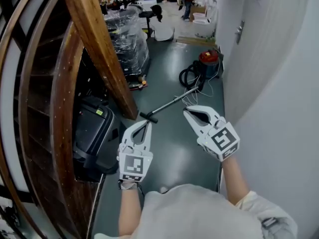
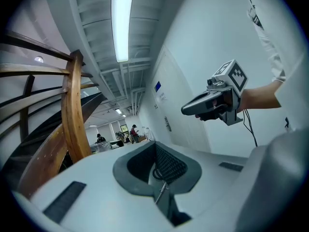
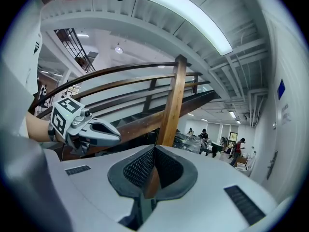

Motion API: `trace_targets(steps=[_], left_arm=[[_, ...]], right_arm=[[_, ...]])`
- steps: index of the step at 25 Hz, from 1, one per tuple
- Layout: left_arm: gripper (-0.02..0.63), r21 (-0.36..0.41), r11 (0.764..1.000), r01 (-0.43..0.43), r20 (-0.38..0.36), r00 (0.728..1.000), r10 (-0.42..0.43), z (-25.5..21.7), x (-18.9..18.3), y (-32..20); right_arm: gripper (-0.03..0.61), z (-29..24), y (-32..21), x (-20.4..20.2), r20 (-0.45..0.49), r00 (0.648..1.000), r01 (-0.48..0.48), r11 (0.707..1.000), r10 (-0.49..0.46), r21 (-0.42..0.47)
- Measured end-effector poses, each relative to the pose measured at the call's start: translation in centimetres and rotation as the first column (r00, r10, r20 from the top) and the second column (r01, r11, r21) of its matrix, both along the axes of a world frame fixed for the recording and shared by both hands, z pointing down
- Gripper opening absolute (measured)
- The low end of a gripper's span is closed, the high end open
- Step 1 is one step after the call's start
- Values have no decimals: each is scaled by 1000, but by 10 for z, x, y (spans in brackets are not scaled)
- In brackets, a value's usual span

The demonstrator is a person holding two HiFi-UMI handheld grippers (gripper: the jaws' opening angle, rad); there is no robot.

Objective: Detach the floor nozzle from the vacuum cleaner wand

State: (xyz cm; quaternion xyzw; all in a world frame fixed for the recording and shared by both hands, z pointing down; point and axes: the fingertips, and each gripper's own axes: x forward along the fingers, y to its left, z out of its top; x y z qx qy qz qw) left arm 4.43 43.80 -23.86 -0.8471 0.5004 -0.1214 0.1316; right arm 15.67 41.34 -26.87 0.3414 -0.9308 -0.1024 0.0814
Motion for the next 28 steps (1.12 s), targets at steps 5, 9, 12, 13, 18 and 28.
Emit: trace_targets(steps=[5, 9, 12, 13, 18, 28], left_arm=[[2, -14, 1000, -3, -36, 999, 3, 1, -5, -2], [2, -19, 1000, -8, -45, 999, 7, 5, -10, -2], [2, -19, 1000, -9, -39, 999, 8, 10, -17, -1], [2, -19, 1000, -10, -35, 999, 9, 12, -20, 0], [2, -28, 1000, -12, -11, 1000, 12, 20, -41, 8], [2, -63, 998, -3, -7, 1000, 3, 38, -80, 4]], right_arm=[[29, 0, -2, -6, 8, 1000, -8, 1000, 8, 16], [30, 4, -2, -14, 0, 1000, -11, 1000, 11, 2], [31, 10, -1, -23, -26, 1000, -2, 1000, 2, -5], [31, 13, 0, -27, -29, 1000, 0, 1000, -1, -14], [31, 25, -6, -33, 7, 996, -89, 990, 91, -105], [31, 23, -7, -64, 10, 991, -131, 986, 133, -106]])
